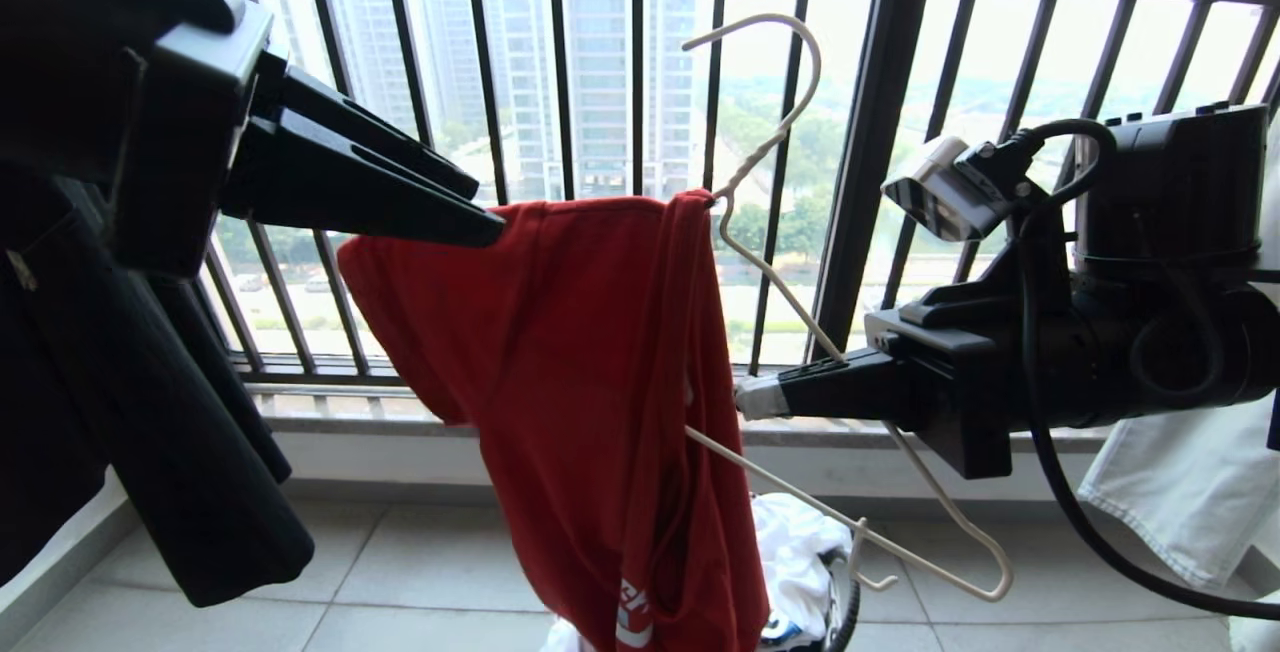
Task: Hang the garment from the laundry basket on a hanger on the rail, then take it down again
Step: Hang the clothes on the clothes rack
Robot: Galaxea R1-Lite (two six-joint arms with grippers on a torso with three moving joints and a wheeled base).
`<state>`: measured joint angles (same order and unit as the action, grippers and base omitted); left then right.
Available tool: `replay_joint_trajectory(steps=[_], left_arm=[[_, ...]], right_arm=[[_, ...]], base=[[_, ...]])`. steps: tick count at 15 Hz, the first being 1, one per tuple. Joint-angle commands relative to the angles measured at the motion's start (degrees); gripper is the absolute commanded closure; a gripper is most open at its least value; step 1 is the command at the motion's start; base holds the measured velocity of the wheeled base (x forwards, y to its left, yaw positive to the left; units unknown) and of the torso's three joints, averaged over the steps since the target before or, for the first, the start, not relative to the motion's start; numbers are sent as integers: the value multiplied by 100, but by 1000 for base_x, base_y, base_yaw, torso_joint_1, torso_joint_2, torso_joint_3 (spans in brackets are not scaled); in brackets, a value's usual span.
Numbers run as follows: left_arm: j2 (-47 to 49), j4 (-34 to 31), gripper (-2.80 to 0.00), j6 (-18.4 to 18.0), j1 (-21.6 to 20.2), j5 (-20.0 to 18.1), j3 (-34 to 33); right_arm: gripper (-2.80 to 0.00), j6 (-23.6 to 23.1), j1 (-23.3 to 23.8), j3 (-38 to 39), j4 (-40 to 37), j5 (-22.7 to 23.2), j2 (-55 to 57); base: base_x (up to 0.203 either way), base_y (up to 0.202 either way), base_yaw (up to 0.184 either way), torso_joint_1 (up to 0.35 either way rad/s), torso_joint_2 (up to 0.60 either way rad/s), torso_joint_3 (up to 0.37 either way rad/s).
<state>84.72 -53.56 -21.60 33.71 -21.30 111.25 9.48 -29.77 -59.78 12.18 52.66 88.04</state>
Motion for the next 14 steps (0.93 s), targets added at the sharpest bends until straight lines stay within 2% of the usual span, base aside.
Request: replay_joint_trajectory(steps=[1, 3, 4, 8, 11, 14], left_arm=[[141, 111, -280, 4, -2, 29, -28], [206, 261, -280, 65, -34, 343, -33], [228, 438, -280, 93, -59, 384, -18], [449, 601, -280, 121, -83, 312, -37], [597, 601, -280, 123, -108, -214, -44], [750, 782, -280, 130, -173, -404, -24]], right_arm=[[0, 1, -3, -4, 4, 25, 38], [0, 1, -3, 2, -5, 25, 47], [0, 1, -3, 2, -5, 25, 47], [0, -41, -3, 19, 4, 7, 47], [0, -188, 35, 63, 13, -2, 9], [0, -503, 129, 151, 4, 7, -37]], base=[[0, 0, 0, 0, 0, 0], [0, 0, 0, 0, 0, 0], [0, 0, 0, 0, 0, 0], [0, 0, 0, 0, 0, 0], [0, 0, 0, 0, 0, 0], [0, 0, 0, 0, 0, 0]])
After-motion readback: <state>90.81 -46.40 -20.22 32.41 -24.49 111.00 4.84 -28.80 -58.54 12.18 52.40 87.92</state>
